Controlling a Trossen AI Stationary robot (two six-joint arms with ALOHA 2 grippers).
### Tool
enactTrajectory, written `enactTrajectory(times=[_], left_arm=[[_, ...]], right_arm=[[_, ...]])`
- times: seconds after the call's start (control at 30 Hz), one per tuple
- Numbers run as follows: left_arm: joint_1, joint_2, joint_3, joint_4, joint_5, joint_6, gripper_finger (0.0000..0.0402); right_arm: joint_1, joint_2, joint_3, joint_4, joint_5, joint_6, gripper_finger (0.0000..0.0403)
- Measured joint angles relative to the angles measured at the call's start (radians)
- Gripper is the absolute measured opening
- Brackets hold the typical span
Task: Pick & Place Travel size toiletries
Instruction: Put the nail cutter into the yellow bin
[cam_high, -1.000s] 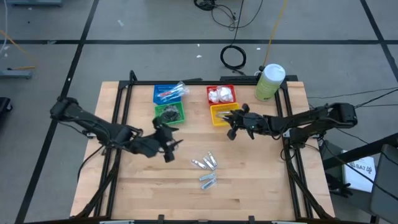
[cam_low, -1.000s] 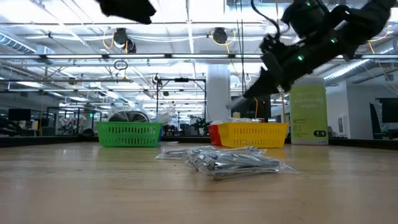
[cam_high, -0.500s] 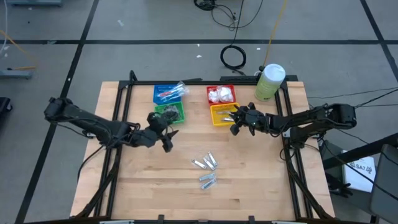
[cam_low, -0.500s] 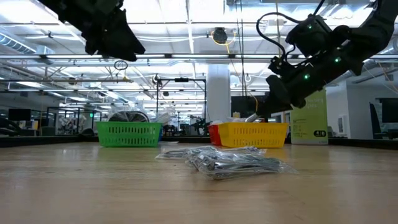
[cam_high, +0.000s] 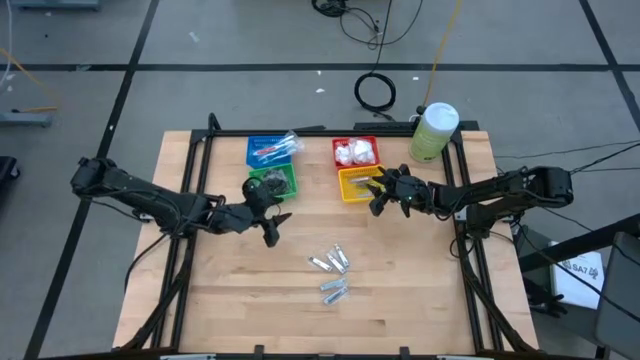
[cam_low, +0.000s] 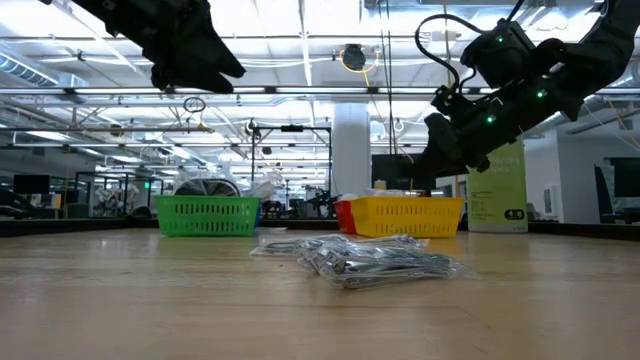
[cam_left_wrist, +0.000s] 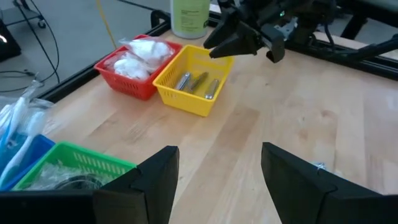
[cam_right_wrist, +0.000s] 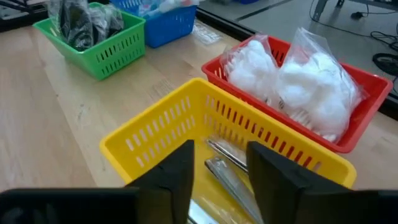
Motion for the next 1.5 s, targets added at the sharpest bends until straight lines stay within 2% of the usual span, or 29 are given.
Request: enactTrajectory(times=[0.17,0.43,0.5,0.63,0.77,0.93,1.1,1.2,1.5], left_arm=[[0.0,0.0,0.0,0.0,0.011,0.0,0.0225],[-0.011,0.064,0.0,0.076,0.209,0.018,0.0225],[-0.018,0.117,0.002,0.166,0.228,0.077,0.0225],[-0.034,0.251,0.001,0.319,0.248,0.293,0.0225],[-0.045,0.386,0.001,0.441,0.274,0.434,0.0225],[-0.038,0.531,0.001,0.575,0.447,0.41,0.0225],[-0.002,0.618,0.001,0.659,0.548,0.362,0.0225],[0.01,0.662,0.001,0.639,0.582,0.368,0.0225],[0.014,0.746,0.002,0.629,0.593,0.381,0.0225]], right_arm=[[0.0,0.0,0.0,0.019,-0.004,0.005,0.0176],[0.022,0.0,0.0,0.128,-0.007,-0.019,0.0186],[0.023,0.0,0.0,0.13,-0.008,-0.018,0.0184],[0.023,0.0,0.0,0.132,-0.011,-0.017,0.0181],[0.023,0.0,0.0,0.135,-0.072,-0.017,0.0183],[0.023,0.0,0.0,0.146,-0.087,-0.017,0.0179],[0.022,0.0,0.0,0.146,-0.087,-0.019,0.018],[0.022,0.0,0.0,0.146,-0.087,-0.018,0.0182],[0.022,0.0,0.0,0.152,-0.088,-0.01,0.0181]])
